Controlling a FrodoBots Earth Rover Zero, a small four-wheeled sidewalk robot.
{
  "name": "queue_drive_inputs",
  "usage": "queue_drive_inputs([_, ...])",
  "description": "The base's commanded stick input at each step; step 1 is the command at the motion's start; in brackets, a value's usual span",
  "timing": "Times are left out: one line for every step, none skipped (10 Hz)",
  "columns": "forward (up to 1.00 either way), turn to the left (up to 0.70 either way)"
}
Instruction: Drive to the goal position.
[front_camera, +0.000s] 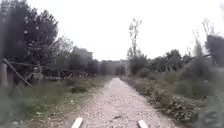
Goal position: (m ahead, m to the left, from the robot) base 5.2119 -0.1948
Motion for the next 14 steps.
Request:
queue_drive_inputs([0.70,0.00])
queue_drive_inputs([0.70,0.00])
queue_drive_inputs([0.70,0.00])
queue_drive_inputs([0.70,0.00])
queue_drive_inputs([0.70,0.00])
queue_drive_inputs([0.70,0.00])
queue_drive_inputs([0.70,0.00])
queue_drive_inputs([0.70,0.00])
queue_drive_inputs([0.70,0.00])
queue_drive_inputs([0.70,0.00])
queue_drive_inputs([0.70,0.00])
queue_drive_inputs([0.70,0.00])
queue_drive_inputs([0.70,0.00])
queue_drive_inputs([0.70,0.00])
